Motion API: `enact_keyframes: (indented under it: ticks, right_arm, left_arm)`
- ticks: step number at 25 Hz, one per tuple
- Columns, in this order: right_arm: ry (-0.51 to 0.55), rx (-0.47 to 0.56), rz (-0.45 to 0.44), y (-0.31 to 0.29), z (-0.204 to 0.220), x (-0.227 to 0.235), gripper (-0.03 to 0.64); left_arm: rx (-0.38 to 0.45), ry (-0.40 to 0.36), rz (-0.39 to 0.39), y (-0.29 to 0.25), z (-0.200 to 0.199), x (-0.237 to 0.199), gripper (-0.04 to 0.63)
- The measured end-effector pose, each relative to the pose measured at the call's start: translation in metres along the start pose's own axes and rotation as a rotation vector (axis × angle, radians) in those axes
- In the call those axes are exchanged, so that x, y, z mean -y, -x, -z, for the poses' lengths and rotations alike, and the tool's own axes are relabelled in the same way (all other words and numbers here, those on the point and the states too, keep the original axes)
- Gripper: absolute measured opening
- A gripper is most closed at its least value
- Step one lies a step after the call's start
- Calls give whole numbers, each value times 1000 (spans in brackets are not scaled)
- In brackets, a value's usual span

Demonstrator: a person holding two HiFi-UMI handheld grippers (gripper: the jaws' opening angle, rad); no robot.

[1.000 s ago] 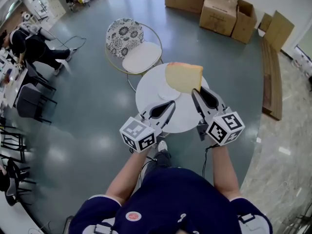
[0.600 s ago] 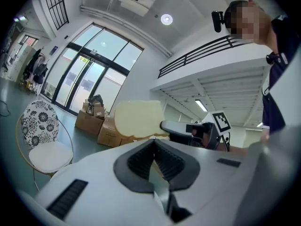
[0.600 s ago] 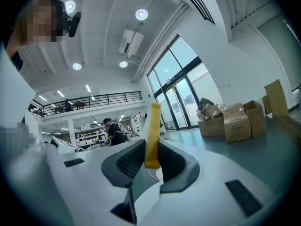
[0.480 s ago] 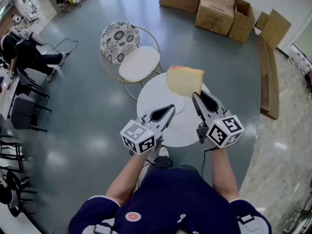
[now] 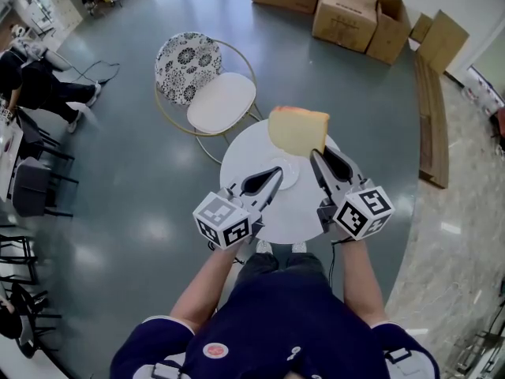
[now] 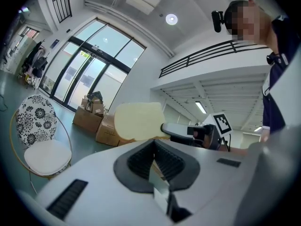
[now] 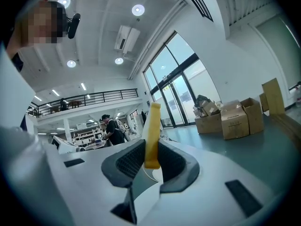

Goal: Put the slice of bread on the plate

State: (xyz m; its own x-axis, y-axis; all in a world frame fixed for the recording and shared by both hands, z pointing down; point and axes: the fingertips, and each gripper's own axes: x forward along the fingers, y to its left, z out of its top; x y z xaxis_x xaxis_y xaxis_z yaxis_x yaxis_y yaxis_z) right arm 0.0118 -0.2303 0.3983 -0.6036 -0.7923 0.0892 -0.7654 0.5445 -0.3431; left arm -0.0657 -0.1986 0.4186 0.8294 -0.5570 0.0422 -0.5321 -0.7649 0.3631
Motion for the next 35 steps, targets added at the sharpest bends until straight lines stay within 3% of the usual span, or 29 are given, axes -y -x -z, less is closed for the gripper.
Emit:
enact_keyframes:
  ticks: [12, 21, 35]
  right_arm:
    - [-32, -10, -111, 2, -6, 19, 89]
    - [-51, -74, -206, 8, 14, 18, 89]
    - [-73, -185, -233, -26, 51, 30, 89]
  left_arm:
    - [29, -36, -101, -25, -14, 6, 6]
    - [26, -21, -194, -24, 1, 11, 6]
    - [-24, 35, -295, -10, 33, -21, 6]
